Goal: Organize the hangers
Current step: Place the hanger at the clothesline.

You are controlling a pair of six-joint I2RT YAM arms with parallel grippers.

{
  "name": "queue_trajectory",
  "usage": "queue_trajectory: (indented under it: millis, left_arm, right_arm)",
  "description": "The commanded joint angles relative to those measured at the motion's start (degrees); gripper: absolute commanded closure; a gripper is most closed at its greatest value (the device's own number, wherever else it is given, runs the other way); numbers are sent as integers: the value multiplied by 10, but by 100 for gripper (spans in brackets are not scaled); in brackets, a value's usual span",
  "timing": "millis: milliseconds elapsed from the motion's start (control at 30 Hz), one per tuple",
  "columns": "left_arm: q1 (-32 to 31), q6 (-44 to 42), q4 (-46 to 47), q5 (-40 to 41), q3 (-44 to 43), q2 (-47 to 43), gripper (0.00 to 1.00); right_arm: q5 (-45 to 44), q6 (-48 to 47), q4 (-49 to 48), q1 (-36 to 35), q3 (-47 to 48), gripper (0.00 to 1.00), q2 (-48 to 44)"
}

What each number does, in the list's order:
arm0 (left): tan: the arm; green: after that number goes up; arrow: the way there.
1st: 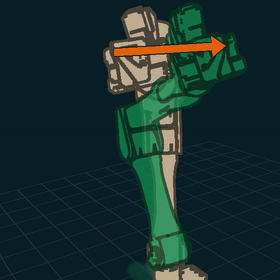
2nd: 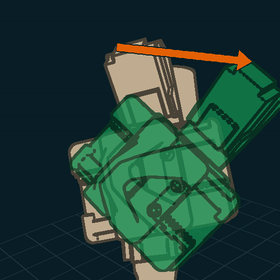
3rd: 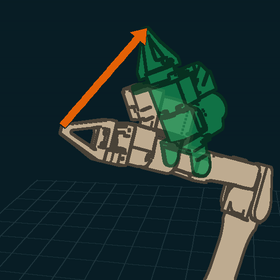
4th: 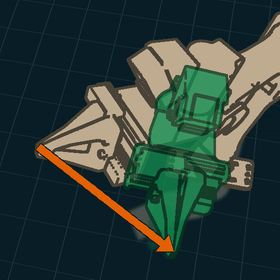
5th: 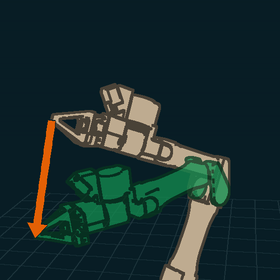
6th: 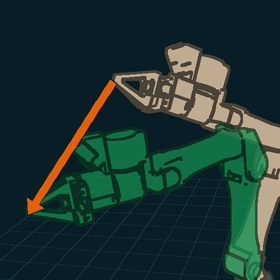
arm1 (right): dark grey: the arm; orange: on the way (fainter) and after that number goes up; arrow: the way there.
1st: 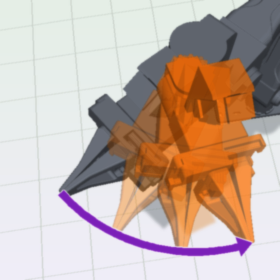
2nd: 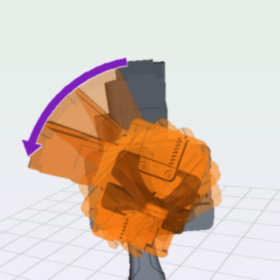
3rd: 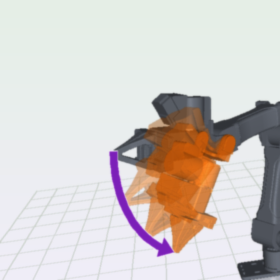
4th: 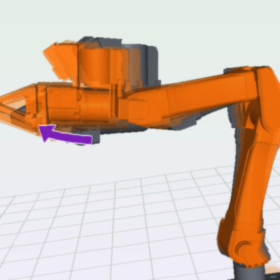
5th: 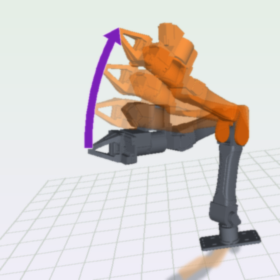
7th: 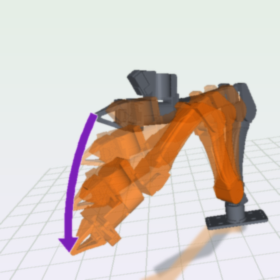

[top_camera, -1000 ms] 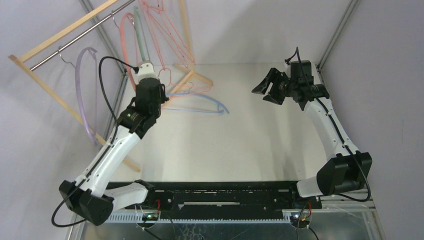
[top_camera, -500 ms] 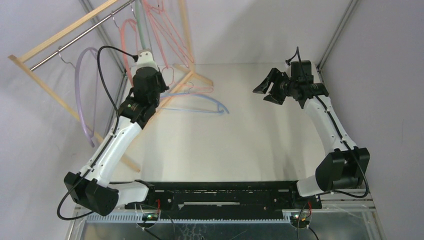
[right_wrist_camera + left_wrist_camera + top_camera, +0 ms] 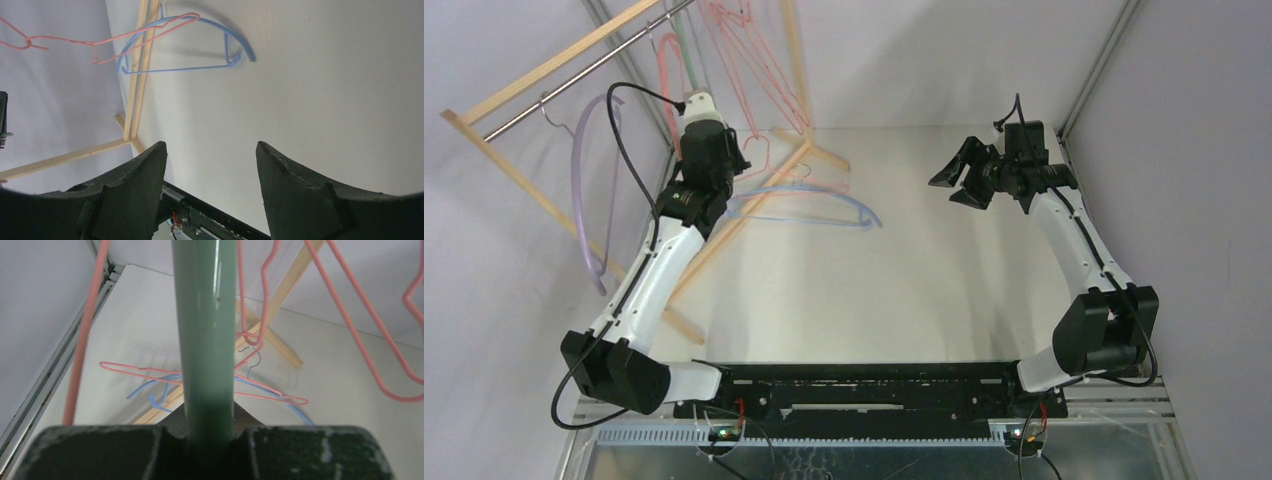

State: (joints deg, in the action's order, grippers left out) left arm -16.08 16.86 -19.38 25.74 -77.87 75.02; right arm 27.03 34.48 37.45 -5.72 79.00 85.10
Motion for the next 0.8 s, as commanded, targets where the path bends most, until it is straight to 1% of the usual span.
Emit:
queue_trajectory:
  millis: [0,133,267,567,767]
  left_arm:
    - [24,35,24,-14,-11,-15,100]
    - [42,57,11,-23,-3,-22,100]
    - [47,77,7,-18,26,-46,100]
    - [49,96,-18,18,103,-143,100]
    - [51,99,-45,45,138,-197,100]
  right_arm:
    - [9,8,-25,4,0,27,0]
    - [11,11,-26,5,0,27,3]
    - [14,12,-26,5,0,27,6]
    - [17,12,-31,-3,-7,28,11]
    - [19,12,-33,-12,-11,28,9]
